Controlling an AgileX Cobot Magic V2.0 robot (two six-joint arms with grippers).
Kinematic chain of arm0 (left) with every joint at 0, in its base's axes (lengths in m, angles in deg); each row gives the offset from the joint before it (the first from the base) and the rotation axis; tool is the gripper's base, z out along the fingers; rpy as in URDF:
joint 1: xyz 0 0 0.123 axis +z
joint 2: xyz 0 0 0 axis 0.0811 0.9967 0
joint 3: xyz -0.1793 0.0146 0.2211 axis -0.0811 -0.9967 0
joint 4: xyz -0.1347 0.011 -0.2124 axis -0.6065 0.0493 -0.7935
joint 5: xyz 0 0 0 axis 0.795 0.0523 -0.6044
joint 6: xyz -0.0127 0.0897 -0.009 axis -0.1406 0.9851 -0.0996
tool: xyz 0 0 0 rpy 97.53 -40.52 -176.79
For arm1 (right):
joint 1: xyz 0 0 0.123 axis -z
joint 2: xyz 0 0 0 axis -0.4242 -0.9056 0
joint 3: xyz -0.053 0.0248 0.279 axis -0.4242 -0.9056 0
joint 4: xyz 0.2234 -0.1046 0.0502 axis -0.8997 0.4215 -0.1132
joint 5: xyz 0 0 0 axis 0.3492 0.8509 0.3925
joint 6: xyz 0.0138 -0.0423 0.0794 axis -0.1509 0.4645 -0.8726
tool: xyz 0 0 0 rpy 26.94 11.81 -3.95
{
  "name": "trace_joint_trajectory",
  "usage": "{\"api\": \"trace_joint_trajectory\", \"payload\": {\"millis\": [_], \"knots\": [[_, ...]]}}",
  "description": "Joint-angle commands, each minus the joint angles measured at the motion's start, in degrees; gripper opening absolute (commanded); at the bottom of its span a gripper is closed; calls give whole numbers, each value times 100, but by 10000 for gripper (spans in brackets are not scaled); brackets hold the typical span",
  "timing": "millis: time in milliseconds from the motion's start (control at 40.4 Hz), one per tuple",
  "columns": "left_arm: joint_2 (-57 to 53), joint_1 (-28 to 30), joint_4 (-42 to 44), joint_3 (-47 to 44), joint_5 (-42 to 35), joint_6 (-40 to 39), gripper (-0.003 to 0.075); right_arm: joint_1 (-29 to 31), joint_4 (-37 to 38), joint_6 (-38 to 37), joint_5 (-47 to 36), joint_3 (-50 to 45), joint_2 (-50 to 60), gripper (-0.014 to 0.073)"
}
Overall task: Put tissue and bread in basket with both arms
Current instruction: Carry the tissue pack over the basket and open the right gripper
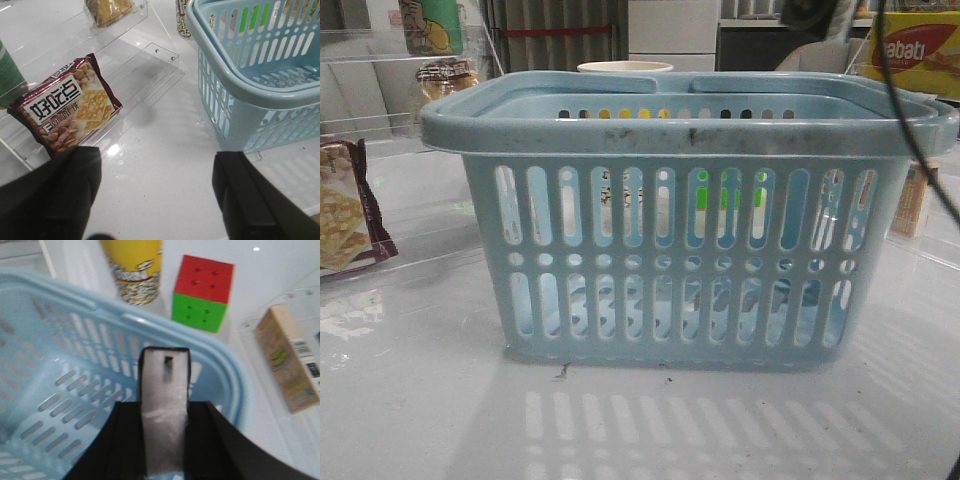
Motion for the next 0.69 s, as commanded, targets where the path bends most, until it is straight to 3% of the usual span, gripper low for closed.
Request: {"api": "trace_joint_trajectory", "payload": {"millis": [0,99,297,669], "knots": [[57,-40,0,165,-448,26,526,-318,15,-3,-366,137,-111,174],[57,-40,0,165,-448,26,526,-517,15,-3,-420,137,-493,222],[57,-40,0,165,-448,26,526,-556,0,-3,-574,137,-953,538],[57,-40,0,165,-448,26,526,-614,89,35,-682,-352,257,549]]}}
